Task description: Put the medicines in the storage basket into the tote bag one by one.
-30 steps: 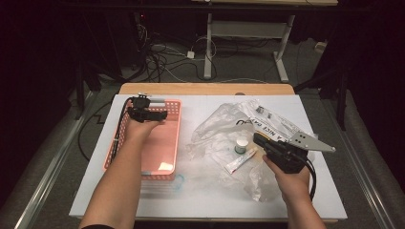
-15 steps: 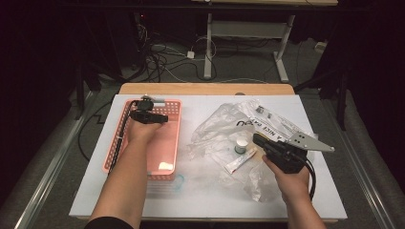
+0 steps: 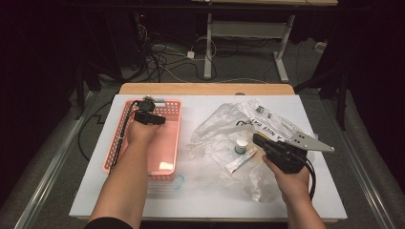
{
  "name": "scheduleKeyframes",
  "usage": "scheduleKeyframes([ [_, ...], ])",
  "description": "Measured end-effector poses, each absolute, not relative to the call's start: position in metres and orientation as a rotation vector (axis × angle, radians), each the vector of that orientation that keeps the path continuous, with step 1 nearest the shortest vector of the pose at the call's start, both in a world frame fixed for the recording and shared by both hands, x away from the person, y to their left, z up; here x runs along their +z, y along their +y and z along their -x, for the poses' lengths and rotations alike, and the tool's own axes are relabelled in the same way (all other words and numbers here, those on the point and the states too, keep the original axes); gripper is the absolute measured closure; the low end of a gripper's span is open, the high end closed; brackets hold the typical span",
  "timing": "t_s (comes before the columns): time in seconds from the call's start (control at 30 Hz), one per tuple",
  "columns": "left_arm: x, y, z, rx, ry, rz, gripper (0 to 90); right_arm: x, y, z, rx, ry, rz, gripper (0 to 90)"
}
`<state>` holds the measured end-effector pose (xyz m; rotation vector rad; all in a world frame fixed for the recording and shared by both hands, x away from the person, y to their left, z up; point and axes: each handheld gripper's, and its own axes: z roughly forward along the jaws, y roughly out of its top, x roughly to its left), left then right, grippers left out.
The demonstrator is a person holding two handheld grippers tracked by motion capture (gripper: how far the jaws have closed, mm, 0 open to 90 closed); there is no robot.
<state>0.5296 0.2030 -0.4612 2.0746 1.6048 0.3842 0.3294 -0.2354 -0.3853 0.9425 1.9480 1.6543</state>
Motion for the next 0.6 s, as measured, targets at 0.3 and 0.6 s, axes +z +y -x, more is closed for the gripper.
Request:
scheduleKeyframes([
  [0.3,-0.458,0.202,-0.526,0.356,1.594,-2.097,33.6,-0.385,-0.236,-0.33,1.654,1.947,-0.946,90.0],
  [0.6,-0.449,0.206,-0.516,0.336,1.547,-2.091,33.6,-0.384,-0.235,-0.329,1.652,1.945,-0.936,90.0],
])
